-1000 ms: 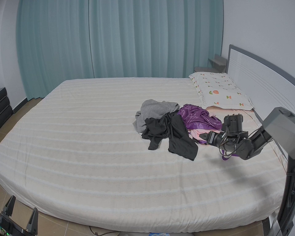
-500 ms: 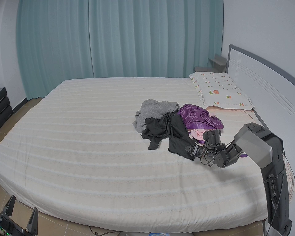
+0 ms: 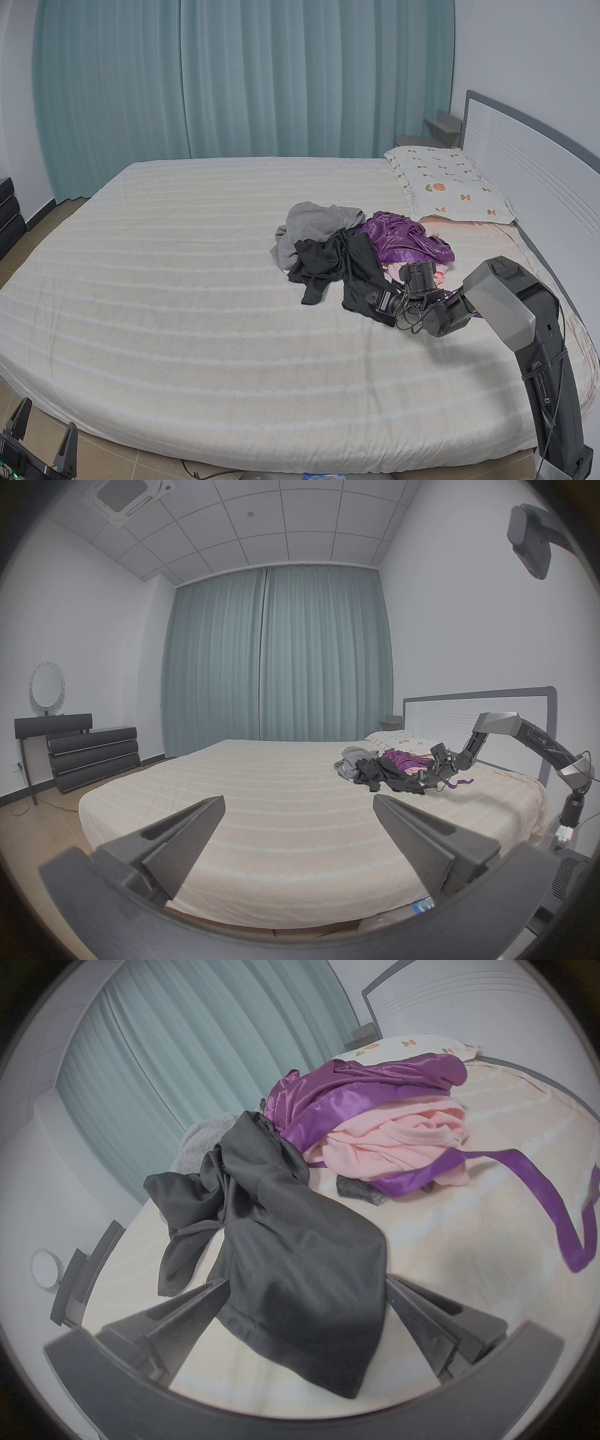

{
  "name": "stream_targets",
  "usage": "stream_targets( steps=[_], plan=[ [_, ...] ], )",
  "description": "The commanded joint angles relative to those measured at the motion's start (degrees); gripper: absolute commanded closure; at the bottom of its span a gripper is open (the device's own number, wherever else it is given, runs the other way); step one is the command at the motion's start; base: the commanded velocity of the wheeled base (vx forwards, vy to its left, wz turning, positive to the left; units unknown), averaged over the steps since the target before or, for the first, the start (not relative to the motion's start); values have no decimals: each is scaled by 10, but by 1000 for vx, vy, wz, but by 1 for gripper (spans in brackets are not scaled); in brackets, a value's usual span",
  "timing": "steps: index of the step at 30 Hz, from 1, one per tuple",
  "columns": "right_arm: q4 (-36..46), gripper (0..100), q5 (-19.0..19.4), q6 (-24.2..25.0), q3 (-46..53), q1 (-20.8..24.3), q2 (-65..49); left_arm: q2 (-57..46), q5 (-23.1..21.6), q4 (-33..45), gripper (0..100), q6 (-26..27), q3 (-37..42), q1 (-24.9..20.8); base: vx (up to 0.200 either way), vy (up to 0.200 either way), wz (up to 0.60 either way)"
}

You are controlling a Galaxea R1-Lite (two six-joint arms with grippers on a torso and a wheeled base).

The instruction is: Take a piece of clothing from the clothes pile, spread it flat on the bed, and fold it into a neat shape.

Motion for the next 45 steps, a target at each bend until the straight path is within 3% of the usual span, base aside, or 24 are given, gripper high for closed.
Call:
stream_targets(
  steps=[1,3,4,10,15,21,22,26,27,30,35,38,45],
  plan=[
    [23,0,0,2,-44,1,28,-7,0,0,0,0,10,0,0,0,0],
    [34,0,2,6,-56,2,31,-7,0,0,0,0,10,0,0,0,0],
    [34,100,2,10,-57,2,31,-7,0,0,0,0,10,0,0,0,0],
    [33,100,8,57,-57,6,23,-7,0,0,0,0,10,0,0,0,0],
    [30,100,47,126,-21,10,-18,-7,0,0,0,0,10,0,0,0,0],
    [23,100,78,166,56,11,-90,-7,0,0,0,0,10,0,0,0,0],
    [-5,100,88,177,108,11,-130,-7,0,0,0,0,10,0,0,0,0],
    [-70,100,104,179,201,10,-191,-7,0,0,0,0,10,0,0,0,0],
    [-126,100,122,178,268,10,-233,-7,0,0,0,0,10,0,0,0,0],
    [-188,100,144,178,353,10,-294,-7,0,0,0,0,10,0,0,0,0],
    [-288,100,165,178,451,23,-377,-7,0,0,0,0,10,0,0,0,0],
    [-340,100,166,178,474,39,-416,-7,-1,0,0,2,10,0,0,0,0],
    [-354,100,178,174,442,70,-501,-7,-9,-2,0,13,10,0,0,0,0]
  ],
)
